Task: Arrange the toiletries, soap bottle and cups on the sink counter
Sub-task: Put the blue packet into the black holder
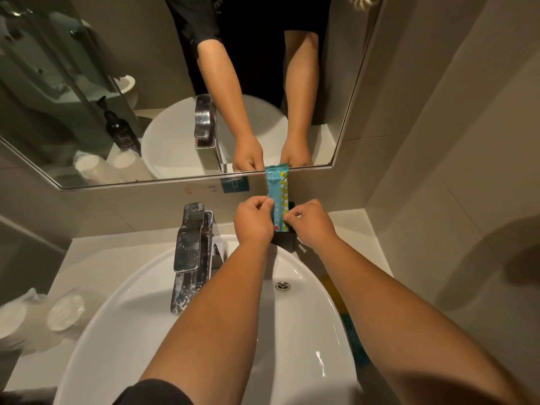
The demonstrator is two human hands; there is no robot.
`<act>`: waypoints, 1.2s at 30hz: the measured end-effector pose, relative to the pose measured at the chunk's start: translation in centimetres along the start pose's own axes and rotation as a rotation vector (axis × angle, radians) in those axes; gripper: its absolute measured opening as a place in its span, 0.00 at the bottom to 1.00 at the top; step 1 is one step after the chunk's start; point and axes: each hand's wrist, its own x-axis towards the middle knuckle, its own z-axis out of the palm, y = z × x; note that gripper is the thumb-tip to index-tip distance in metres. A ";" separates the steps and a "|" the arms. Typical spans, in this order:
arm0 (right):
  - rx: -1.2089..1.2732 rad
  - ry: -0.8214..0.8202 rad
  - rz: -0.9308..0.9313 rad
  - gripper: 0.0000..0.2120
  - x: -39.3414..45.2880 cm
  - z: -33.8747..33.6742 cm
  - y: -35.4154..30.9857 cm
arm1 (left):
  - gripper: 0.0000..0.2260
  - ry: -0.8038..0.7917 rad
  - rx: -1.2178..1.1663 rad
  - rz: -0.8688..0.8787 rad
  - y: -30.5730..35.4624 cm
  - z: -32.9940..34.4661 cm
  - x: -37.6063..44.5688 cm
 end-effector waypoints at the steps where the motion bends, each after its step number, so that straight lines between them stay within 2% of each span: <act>1: -0.003 -0.003 -0.007 0.08 0.1 0.0 0.0 | 0.07 0.000 -0.003 -0.001 -0.1 0.1 0.1; 7: 0.027 0.013 -0.044 0.08 -0.1 0.1 0.5 | 0.07 0.004 -0.052 -0.016 -0.4 0.2 0.1; 19: 0.105 0.072 -0.063 0.16 -1.2 -0.5 0.7 | 0.07 -0.009 -0.030 0.006 -0.1 -0.4 -0.8; 24: 0.085 0.093 -0.098 0.16 -2.2 -2.4 0.7 | 0.04 0.011 0.099 0.043 0.3 -0.7 -2.0; 30: -0.055 0.115 -0.128 0.15 -4.8 -5.7 2.2 | 0.14 0.001 0.319 0.096 -0.4 -1.3 -3.8; 36: -0.165 0.107 -0.080 0.15 -8.7 -7.7 5.3 | 0.14 -0.084 0.585 0.256 -1.7 -1.9 -7.5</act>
